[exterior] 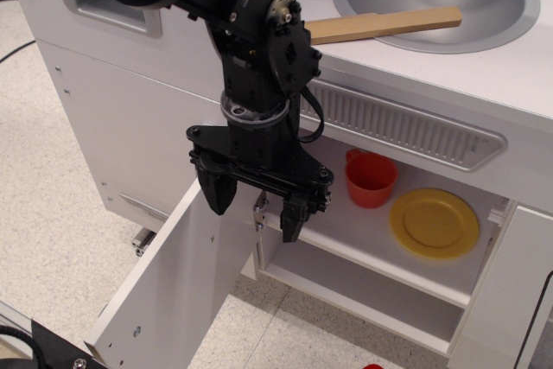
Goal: Close cabinet
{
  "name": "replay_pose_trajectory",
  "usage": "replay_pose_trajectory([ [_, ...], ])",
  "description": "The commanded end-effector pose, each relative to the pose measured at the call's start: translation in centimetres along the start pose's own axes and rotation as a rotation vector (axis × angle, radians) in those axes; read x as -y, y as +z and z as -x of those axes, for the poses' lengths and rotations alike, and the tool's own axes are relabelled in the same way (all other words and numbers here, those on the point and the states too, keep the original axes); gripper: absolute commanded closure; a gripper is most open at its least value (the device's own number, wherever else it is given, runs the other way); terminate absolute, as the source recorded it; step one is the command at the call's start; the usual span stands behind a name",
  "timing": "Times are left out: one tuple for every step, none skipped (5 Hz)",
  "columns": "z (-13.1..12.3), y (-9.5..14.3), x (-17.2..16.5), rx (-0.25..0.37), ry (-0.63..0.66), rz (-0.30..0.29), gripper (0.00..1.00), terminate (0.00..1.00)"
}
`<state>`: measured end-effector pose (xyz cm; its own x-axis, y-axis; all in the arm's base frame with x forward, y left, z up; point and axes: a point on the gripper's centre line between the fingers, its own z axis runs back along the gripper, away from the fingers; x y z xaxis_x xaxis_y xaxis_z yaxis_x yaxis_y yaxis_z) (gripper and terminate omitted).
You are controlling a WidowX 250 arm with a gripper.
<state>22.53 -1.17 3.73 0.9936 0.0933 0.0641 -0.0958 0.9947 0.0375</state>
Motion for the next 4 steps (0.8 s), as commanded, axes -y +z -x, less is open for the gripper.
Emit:
replay_pose_trajectory([
  [0.0,0.0,0.0,0.000,0.000,0.000,0.00,0.00],
  [0.2,0.9,-1.0,0.107,0.013,-0.065,0.00,0.00],
  [1.0,2.1,-3.3,0.162,0.032,-0.094,0.00,0.00],
  [1.3,1.1,-5.6,0.155,0.011,-0.164,0.00,0.00],
])
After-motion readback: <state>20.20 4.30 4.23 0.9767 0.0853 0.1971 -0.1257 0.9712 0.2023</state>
